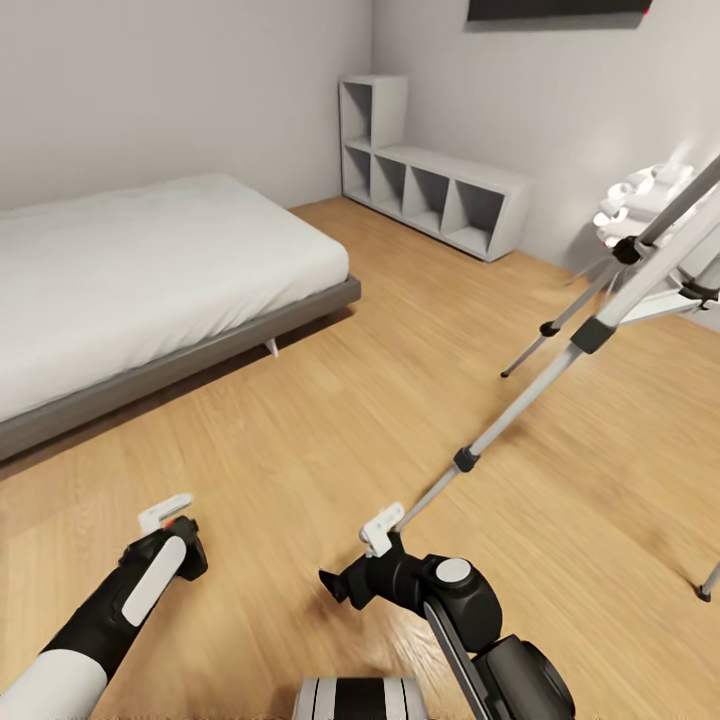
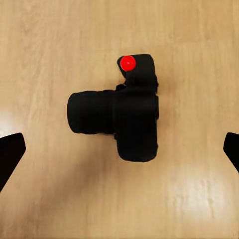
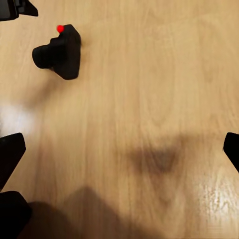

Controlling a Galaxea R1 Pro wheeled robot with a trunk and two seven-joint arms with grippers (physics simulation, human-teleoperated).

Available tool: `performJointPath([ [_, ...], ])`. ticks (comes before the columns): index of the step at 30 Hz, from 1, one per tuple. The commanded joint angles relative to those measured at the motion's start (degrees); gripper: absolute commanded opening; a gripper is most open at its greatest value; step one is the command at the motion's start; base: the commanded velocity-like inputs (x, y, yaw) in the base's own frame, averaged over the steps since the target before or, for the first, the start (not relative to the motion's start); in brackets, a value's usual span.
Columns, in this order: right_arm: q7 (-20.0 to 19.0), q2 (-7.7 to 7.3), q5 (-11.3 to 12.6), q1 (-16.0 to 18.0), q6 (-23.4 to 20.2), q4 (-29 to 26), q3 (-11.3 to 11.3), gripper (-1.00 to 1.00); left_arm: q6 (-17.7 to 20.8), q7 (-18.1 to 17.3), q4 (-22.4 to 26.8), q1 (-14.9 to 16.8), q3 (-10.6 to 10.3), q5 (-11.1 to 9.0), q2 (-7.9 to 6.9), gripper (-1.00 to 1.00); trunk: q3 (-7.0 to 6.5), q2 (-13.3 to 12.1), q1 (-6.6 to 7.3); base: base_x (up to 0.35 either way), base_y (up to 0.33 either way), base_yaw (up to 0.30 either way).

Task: Attach the digital camera to the camera tripod in the bedroom.

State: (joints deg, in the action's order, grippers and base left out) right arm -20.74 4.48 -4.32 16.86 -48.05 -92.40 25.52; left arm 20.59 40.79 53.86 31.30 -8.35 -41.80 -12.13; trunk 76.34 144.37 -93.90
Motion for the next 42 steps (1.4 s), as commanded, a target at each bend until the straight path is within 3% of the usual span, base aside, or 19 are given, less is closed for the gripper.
performJointPath([
  [1, -0.37, 0.03, -0.45, 0.01, -0.27, -0.06, 0.02, 1.0, 0.07, 0.43, 0.11, 0.11, -0.28, -0.07, 0.03, 1.0, 0.27, 0.04, -0.01, 0.0, 0.0, 0.0],
  [6, -0.36, 0.07, -0.4, -0.11, -0.35, -0.06, 0.11, 1.0, -0.19, 0.44, 0.19, 1.57, -0.45, 0.93, 1.07, 1.0, 1.38, 0.1, -0.14, 0.0, 0.0, 0.0],
  [21, -0.36, 0.04, -0.39, -0.24, -0.38, -0.06, 0.23, 1.0, -0.49, 0.23, 0.11, 4.49, -0.52, 1.45, 2.1, 1.0, 4.7, 0.3, -0.53, 0.0, 0.0, 0.0],
  [30, -0.37, 0.1, -0.42, 0.23, -0.41, -0.06, -0.15, 1.0, -3.56, 0.47, -0.23, 4.69, -0.56, 1.45, 2.86, 1.0, 6.7, 0.42, -0.76, 0.0, 0.0, 0.0],
  [33, -0.41, -0.03, -0.42, 0.89, -0.49, -0.06, -1.69, 1.0, -4.06, 0.5, -0.32, 4.71, -0.59, 1.41, 2.97, 1.0, 7.14, 0.45, -0.81, 0.0, 0.0, 0.0],
  [36, -0.43, -0.1, -0.38, 1.42, -0.32, -0.06, -5.21, 1.0, -4.35, 0.51, -0.37, 4.72, -0.65, 1.39, 3.02, 1.0, 7.14, 0.45, -0.81, 0.0, 0.0, 0.0],
  [37, -0.46, -0.16, -0.36, 1.69, -0.1, -0.08, -7.68, 1.0, -4.47, 0.51, -0.39, 4.71, -0.7, 1.42, 3.04, 1.0, 7.14, 0.45, -0.81, 0.0, 0.0, 0.0],
  [38, -0.46, -0.16, -0.36, 1.69, -0.1, -0.08, -7.68, 1.0, -4.47, 0.51, -0.39, 4.71, -0.7, 1.42, 3.04, 1.0, 7.14, 0.45, -0.81, 0.0, 0.0, 0.0],
  [42, -0.51, -0.26, -0.35, 2.12, 0.22, -0.1, -11.14, 1.0, -4.59, 0.51, -0.41, 4.63, -0.75, 1.44, 3.03, 1.0, 7.14, 0.45, -0.81, 0.0, 0.0, 0.0],
])
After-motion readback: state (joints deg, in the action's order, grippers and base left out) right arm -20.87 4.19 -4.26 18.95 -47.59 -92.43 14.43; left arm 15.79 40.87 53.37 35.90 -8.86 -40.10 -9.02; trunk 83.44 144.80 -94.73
